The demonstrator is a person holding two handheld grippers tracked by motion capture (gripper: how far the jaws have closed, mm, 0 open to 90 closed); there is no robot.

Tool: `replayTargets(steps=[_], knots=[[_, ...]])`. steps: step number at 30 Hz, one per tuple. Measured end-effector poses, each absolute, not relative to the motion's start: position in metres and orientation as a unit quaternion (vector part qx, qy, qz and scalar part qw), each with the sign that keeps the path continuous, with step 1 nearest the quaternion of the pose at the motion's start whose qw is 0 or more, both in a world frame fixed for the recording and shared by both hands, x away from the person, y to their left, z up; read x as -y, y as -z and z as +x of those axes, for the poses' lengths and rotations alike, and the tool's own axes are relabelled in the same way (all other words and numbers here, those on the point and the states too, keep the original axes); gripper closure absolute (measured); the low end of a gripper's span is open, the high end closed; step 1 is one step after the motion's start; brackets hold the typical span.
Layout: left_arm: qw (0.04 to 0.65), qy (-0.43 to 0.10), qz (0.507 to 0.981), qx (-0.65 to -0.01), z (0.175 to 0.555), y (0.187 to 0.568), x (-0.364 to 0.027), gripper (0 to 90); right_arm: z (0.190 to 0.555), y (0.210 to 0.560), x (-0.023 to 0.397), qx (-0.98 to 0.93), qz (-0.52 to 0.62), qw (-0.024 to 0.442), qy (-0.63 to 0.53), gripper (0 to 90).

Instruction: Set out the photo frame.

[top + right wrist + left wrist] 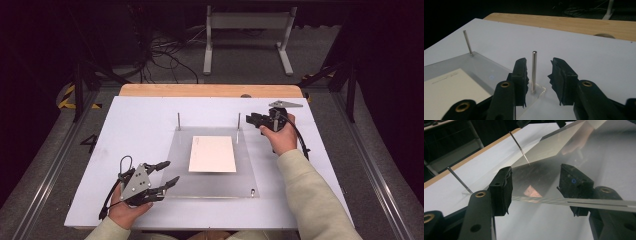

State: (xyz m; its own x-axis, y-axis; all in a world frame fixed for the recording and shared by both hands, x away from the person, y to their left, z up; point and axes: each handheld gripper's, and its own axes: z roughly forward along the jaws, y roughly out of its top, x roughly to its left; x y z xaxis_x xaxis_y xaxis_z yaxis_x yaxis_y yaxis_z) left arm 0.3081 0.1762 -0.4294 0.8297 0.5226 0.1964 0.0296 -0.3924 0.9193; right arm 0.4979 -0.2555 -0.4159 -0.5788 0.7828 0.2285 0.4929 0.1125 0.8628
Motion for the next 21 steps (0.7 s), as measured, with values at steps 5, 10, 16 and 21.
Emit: replayTargets(steps=[5, 10, 16, 21], knots=[[0.523, -0.229, 0.802, -0.177, 0.311, 0.424, -0.176, 44.0, 0.469, 0.411, 0.263, -0.747, 0.404, 0.147, -0.506, 62.1], [0.522, -0.226, 0.804, -0.176, 0.313, 0.421, -0.175, 44.0, 0.442, 0.405, 0.267, -0.752, 0.377, 0.156, -0.517, 56.8], [0.521, -0.225, 0.803, -0.180, 0.313, 0.420, -0.175, 44.0, 0.416, 0.396, 0.270, -0.758, 0.342, 0.164, -0.531, 48.0], [0.518, -0.227, 0.804, -0.182, 0.312, 0.419, -0.175, 44.0, 0.388, 0.387, 0.273, -0.763, 0.312, 0.163, -0.542, 42.0]])
